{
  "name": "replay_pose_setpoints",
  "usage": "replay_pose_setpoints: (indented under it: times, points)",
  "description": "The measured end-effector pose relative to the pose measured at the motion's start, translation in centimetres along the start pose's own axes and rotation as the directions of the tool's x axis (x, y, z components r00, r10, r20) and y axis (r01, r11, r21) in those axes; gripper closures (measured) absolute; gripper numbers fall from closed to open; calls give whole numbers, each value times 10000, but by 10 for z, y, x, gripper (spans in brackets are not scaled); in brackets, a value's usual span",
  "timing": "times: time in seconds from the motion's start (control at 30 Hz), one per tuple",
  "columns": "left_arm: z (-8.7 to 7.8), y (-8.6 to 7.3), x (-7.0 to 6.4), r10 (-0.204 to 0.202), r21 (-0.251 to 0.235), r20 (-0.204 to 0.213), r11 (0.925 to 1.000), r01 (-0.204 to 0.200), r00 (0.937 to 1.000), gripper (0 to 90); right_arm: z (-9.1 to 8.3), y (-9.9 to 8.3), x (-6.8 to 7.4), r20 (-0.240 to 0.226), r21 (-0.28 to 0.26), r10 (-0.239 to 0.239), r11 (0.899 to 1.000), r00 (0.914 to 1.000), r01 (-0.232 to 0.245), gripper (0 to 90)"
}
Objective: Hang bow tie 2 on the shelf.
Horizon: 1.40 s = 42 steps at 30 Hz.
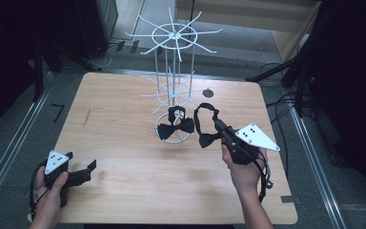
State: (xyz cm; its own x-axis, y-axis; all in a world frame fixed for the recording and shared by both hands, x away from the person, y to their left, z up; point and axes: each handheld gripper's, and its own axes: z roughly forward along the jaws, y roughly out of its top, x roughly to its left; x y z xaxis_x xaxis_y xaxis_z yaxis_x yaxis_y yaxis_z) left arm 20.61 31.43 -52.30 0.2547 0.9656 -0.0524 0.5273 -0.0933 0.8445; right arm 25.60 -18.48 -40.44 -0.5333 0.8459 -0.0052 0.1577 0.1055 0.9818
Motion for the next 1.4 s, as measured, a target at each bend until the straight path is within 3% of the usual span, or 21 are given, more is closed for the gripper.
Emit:
replay_pose_setpoints:
  times: [0.4, 1.17, 1.4]
  points:
    - [0, 0, 0, -29, -36, -1, 10000, 29, 10000, 72, 17, -9, -8, -24, 267, 438, 9987, 9990, -437, 900]
    - [0, 0, 0, -106, 4, 59, 9999, 106, 9999, 72, 21, 7, -14, -209, -234, 563, 9981, 9982, -568, 900]
    - [0, 0, 0, -129, -5, 54, 9999, 129, 9999, 72, 33, 7, -17, -385, -221, 716, 9971, 9967, -724, 900]
